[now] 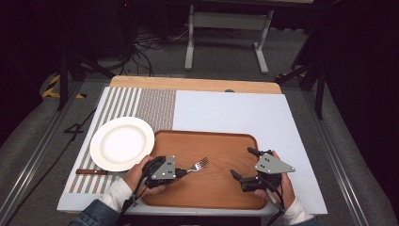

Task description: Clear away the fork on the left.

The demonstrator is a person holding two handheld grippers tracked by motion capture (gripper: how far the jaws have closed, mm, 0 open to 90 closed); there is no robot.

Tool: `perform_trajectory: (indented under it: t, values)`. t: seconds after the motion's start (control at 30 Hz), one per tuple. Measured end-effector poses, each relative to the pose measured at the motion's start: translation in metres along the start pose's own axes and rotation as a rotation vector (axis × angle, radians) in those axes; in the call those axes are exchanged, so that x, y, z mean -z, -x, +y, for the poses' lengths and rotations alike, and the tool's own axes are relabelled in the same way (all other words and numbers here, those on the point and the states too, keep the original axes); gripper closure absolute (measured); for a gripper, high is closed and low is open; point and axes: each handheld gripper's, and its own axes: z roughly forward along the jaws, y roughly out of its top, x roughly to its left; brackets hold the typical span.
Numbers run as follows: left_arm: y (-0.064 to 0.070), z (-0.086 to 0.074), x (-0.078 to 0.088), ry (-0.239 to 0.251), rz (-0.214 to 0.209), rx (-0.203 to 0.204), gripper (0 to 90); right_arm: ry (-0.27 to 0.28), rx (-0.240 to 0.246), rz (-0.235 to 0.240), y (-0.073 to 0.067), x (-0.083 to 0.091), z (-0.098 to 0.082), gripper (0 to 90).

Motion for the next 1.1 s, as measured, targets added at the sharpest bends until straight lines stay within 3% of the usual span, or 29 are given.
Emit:
perform_trajectory:
  t: [0.2,0.3,0.77,1.1]
  values:
    - [0.002,0.014,-0.023,-0.071,-0.018,-0.051,90.0,-0.004,0.000,0.000,0.000,0.000,0.000,6.9]
    - [0.001,0.016,-0.032,-0.114,0.011,-0.076,89.9,-0.009,0.002,0.000,0.000,-0.001,-0.001,7.0]
    - [-0.015,0.004,-0.022,-0.198,0.098,-0.016,89.8,-0.041,0.007,-0.017,0.000,-0.003,-0.002,7.3]
    - [-0.019,-0.015,-0.002,-0.227,0.140,0.063,89.5,-0.058,0.009,-0.019,0.000,-0.004,-0.003,7.5]
